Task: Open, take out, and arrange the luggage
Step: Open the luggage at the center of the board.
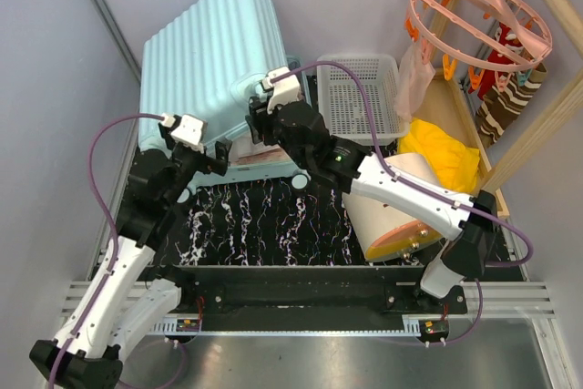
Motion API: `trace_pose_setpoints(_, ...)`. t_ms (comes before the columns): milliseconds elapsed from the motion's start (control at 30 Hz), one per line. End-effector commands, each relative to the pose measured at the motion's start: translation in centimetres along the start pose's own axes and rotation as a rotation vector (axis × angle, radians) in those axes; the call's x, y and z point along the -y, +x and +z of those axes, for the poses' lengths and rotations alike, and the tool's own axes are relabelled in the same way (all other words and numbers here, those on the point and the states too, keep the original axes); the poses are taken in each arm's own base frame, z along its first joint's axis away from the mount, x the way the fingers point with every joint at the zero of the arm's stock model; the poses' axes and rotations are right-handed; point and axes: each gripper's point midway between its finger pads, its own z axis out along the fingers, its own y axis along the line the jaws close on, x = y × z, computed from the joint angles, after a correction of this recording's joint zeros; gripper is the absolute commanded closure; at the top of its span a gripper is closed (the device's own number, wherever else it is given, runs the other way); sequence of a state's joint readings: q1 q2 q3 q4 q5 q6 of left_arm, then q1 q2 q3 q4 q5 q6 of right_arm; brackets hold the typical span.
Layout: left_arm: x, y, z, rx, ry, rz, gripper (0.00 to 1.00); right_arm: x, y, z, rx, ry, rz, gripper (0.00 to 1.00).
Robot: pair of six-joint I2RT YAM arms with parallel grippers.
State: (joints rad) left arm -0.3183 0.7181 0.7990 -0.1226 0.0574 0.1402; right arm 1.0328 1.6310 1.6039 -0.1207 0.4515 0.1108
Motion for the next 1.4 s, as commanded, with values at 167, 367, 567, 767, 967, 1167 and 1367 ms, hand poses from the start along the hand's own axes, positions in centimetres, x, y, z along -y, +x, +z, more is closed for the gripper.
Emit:
trace_pose_setpoints(167, 4.6, -1.6, -1.1, 0.055, 0.199, -0.043, 0.01, -12.3, -3.2, -1.5, 0.059, -0.439, 0.01, 1.0)
trace_pose_setpoints(367, 8.5, 2.8, -0.5, -0.074, 0.278, -0.315, 0.01, -14.0, -2.9, -1.0, 0.053, -0.463, 0.008, 1.0)
trace_pose_setpoints(567, 10.2, 5.1, 1.4, -0.104, 0.258, -0.341, 0.01, -15.2, -3.1, -0.8, 0.055, -0.485, 0.005, 1.0)
trace_pose_setpoints(767, 9.6, 9.2, 3.7, -0.169, 0.152, -0.332, 0.01, -16.2, -3.0, -0.2, 0.049, -0.489, 0.0, 1.0)
trace_pose_setpoints(967, 8.9, 10.9, 3.1, -0.092, 0.063, -0.432, 0.01, -17.6, -2.6, 0.5, 0.038, -0.491, -0.01, 1.0)
trace_pose_setpoints(1167, 7.1, 11.2, 4.8, -0.141, 0.015, -0.358, 0.01, -19.8, -1.8, -0.2, 0.02, -0.528, -0.017, 1.0)
trace_pose_setpoints(1367, 2.9, 11.6, 6.3, -0.148, -0.089, -0.367, 0.01, -21.6, -0.6, -0.3, -0.009, -0.55, -0.019, 1.0)
